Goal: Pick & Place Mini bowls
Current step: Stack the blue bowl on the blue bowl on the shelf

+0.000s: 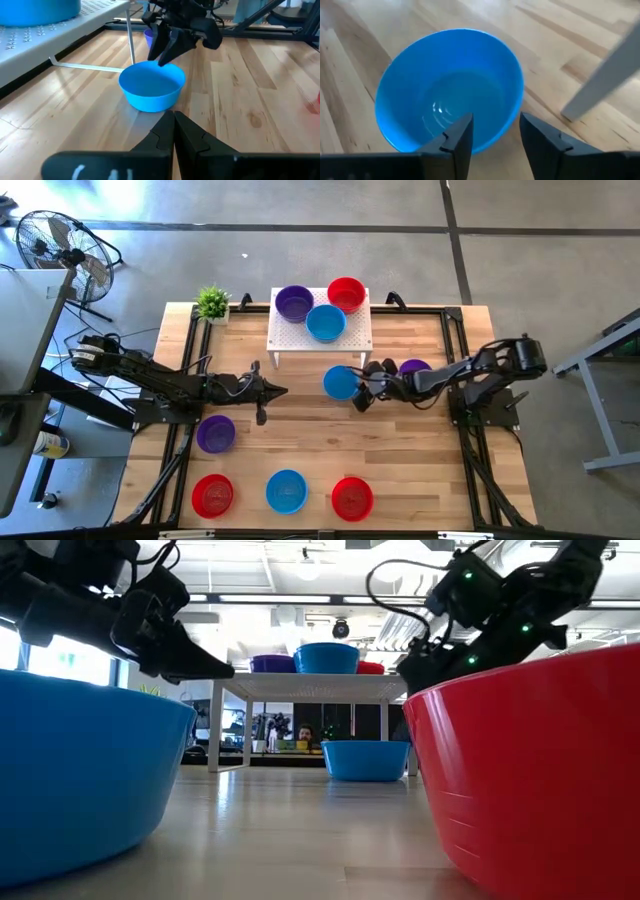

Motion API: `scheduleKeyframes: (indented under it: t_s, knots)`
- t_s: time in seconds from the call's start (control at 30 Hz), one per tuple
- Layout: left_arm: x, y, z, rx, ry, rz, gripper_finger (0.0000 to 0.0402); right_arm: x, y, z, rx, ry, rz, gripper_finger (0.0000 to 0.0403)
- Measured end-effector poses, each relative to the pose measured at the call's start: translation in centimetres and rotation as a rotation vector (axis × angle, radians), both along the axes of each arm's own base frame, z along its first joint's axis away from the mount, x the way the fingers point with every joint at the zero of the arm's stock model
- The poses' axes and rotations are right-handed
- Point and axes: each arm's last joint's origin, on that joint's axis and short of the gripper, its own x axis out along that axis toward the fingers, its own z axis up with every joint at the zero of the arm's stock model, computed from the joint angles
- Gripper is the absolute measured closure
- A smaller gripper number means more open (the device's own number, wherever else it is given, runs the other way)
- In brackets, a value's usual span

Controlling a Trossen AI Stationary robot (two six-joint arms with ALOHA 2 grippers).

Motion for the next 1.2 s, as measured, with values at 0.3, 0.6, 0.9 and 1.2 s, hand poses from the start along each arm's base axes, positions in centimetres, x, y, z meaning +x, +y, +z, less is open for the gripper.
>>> scheduleKeyframes:
  t_s: [0.3,0.6,0.9,1.2]
  knots:
    - [-0.1,0.0,-0.2,-0.001,0.02,-0.001,0.0401,1.1,0.2,0.2,-0.007,0.066,0.096,0.0338]
    - [-0.1,0.0,-0.2,-0.002,0.02,0.0,0.0401,2.0,0.6,1.3,0.024,0.101,0.247,0.0391]
    - [-0.1,0.0,-0.2,-0.001,0.021,0.0,0.0401,3.5,4.8,4.4,-0.163,0.248,0.571,0.0337]
    - [-0.1,0.0,-0.2,-0.001,0.022,0.0,0.0401,3.2,10.0,4.2,-0.308,0.307,0.837,0.0238]
